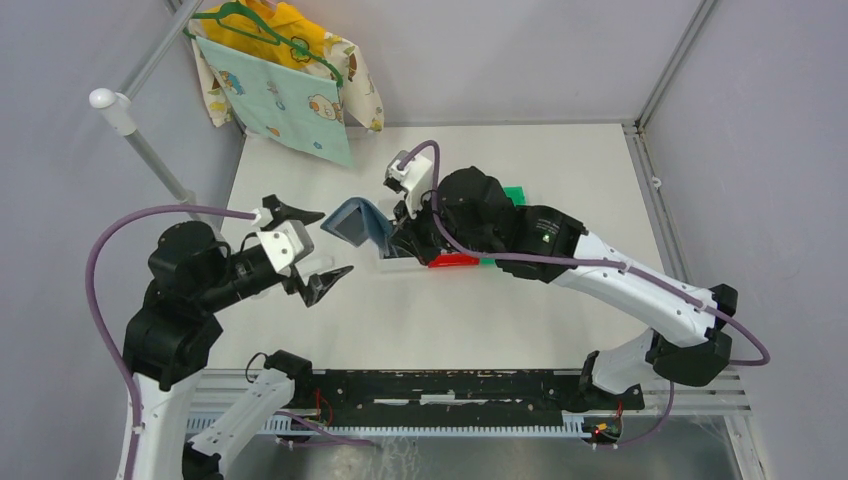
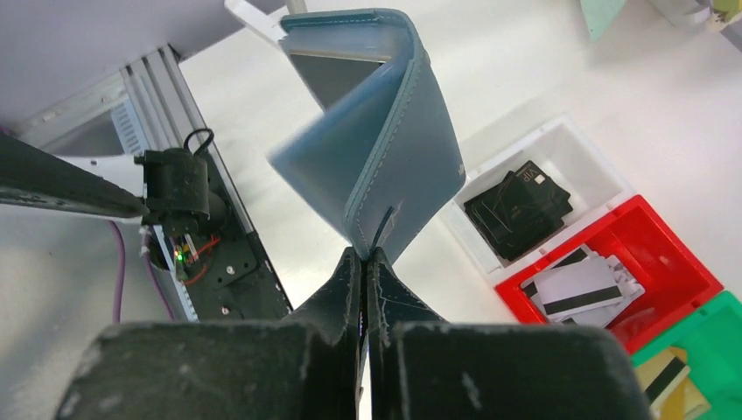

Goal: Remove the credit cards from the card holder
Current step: Open the card holder at the center of the board.

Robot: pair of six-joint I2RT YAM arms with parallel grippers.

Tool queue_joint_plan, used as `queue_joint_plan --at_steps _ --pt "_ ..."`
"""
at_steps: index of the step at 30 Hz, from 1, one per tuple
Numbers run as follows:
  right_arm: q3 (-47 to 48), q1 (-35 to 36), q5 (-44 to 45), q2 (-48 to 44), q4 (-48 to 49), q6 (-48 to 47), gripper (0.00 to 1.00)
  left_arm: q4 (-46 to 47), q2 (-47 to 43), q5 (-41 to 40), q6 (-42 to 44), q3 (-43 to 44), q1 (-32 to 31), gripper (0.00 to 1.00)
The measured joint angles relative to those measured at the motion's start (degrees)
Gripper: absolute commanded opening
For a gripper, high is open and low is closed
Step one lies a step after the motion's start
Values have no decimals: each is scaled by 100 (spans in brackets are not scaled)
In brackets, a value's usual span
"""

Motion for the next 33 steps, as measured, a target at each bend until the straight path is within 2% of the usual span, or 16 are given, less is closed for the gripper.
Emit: queue_joint_plan --at_steps 9,17,21,23,25,30,31,32,33 --pt "1185 525 -142 863 -1379 -715 0 170 2 501 9 -754 2 93" --pt "1239 623 -584 942 -1794 -1075 0 179 -326 181 1051 -1303 2 90" --pt "1349 634 -811 944 -1838 -1204 0 72 -396 334 1410 -1311 0 85" --pt "1438 647 -927 951 -1843 -1244 0 0 -358 485 1419 -1311 0 76" --pt "1532 662 -1014 964 -1843 -1276 0 -35 -299 634 1419 -1309 2 62" --pt "1606 691 -1200 968 -1784 -1327 0 -282 -166 876 1429 -1292 2 19" --pt "1604 691 -1235 968 -1746 -1329 3 -323 -138 929 1421 -1285 0 12" --pt "1593 691 -1281 964 -1707 -1329 16 -345 -114 949 1410 -1270 0 8" --pt "1574 691 -1294 951 -1644 -1331 34 -402 -66 994 1410 -1215 2 6"
